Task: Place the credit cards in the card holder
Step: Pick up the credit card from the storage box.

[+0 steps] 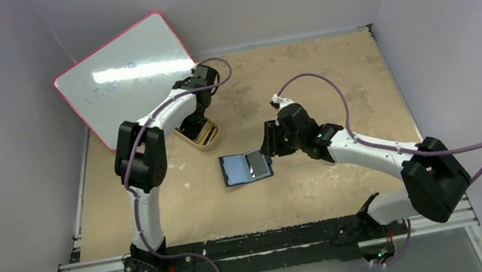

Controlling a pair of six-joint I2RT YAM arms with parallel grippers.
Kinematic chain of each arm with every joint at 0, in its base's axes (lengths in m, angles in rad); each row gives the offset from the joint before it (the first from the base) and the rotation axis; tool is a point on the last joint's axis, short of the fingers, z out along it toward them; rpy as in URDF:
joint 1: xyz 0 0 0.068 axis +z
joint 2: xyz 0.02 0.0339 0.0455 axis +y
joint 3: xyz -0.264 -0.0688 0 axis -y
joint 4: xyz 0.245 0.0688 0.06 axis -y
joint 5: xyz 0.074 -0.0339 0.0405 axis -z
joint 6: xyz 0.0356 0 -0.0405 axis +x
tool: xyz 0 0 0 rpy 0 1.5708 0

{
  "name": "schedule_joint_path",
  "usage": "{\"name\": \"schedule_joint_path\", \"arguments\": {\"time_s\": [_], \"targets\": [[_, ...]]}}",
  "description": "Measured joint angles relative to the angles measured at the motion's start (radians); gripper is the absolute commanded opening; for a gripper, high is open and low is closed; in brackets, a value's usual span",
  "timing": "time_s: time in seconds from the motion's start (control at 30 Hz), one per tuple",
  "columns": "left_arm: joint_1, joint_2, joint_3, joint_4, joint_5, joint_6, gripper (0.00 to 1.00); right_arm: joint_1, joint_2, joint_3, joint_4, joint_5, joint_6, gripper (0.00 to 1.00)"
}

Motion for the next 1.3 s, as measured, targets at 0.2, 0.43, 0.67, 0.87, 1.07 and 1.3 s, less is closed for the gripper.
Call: {"name": "schedule_joint_path", "arguments": {"time_s": [0.2, 0.43, 0.67, 0.87, 1.07, 1.3], "targets": [[-0.004, 0.014, 0.0, 0.006, -0.04, 0.015, 0.64, 0.0, 0.001, 0.006, -0.003, -0.001, -0.006, 0.47], [-0.004, 0.034, 0.0, 0.012, -0.061, 0.024, 0.64, 0.0, 0.001, 0.019, -0.007, -0.001, -0.007, 0.47], [-0.003, 0.036, 0.0, 0.012, -0.058, 0.025, 0.63, 0.0, 0.004, 0.02, -0.008, -0.001, -0.008, 0.47], [-0.003, 0.037, 0.0, 0.012, -0.059, 0.027, 0.6, 0.0, 0.004, 0.02, -0.008, -0.001, -0.012, 0.47], [-0.003, 0.036, 0.0, 0.012, -0.063, 0.039, 0.52, 0.0, 0.004, 0.02, -0.008, -0.005, -0.018, 0.47], [-0.003, 0.036, 0.001, 0.011, -0.061, 0.046, 0.39, 0.0, 0.01, 0.021, -0.008, -0.022, -0.021, 0.47]]}}
